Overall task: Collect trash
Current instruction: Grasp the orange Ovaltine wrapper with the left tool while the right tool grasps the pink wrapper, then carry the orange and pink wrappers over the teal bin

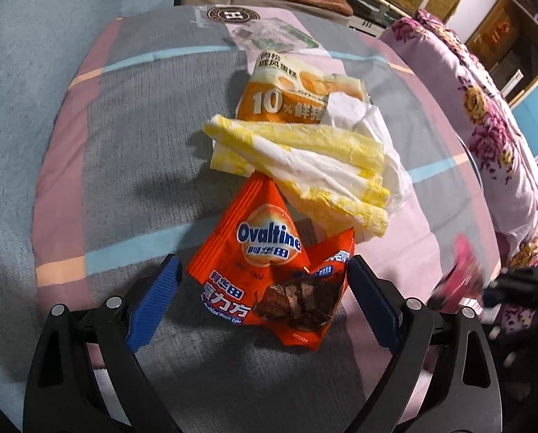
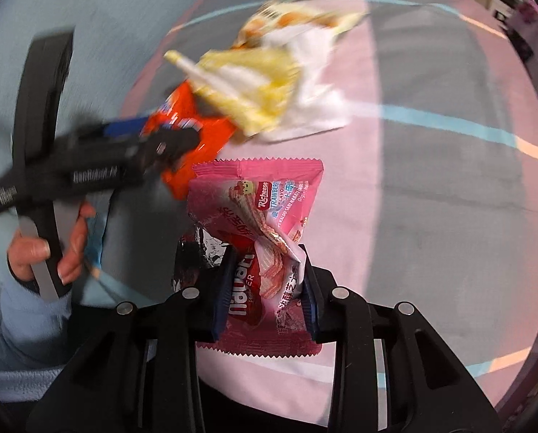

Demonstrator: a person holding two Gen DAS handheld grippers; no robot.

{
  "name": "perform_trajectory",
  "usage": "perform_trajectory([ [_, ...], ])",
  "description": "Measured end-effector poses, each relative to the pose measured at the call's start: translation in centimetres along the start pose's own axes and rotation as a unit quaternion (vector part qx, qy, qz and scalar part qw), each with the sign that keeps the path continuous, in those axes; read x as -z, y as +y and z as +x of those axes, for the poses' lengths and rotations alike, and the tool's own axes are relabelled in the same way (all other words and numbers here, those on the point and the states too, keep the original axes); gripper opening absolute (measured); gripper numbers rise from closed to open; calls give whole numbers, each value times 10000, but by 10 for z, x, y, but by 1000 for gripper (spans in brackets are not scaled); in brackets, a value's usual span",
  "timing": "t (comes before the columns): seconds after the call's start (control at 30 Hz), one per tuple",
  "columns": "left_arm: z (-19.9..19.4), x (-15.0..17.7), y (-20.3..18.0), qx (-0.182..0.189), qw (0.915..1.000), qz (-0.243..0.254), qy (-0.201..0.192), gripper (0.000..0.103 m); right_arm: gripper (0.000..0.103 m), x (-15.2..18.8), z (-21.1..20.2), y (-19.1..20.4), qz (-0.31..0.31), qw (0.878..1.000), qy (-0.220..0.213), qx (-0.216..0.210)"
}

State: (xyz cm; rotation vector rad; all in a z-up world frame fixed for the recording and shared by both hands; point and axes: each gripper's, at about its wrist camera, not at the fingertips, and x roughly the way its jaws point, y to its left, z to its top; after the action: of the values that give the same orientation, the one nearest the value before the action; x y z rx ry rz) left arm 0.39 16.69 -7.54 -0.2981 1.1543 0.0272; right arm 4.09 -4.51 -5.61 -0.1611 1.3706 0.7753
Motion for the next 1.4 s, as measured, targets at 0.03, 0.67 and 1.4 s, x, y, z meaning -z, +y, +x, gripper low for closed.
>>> perform_trajectory([
  [0.03, 1, 1, 0, 18, 10000, -18, -4, 93, 31, -1, -3, -4, 58, 10000, -48, 15],
  [0.67, -14, 17, -35, 301, 9988, 158, -358, 49, 31, -6, -43, -60, 599, 9964, -602, 62],
  [1.4, -1, -27, -164, 632, 9915, 1101, -295, 49, 31, 9, -103, -169, 1348, 9806, -1405, 221],
])
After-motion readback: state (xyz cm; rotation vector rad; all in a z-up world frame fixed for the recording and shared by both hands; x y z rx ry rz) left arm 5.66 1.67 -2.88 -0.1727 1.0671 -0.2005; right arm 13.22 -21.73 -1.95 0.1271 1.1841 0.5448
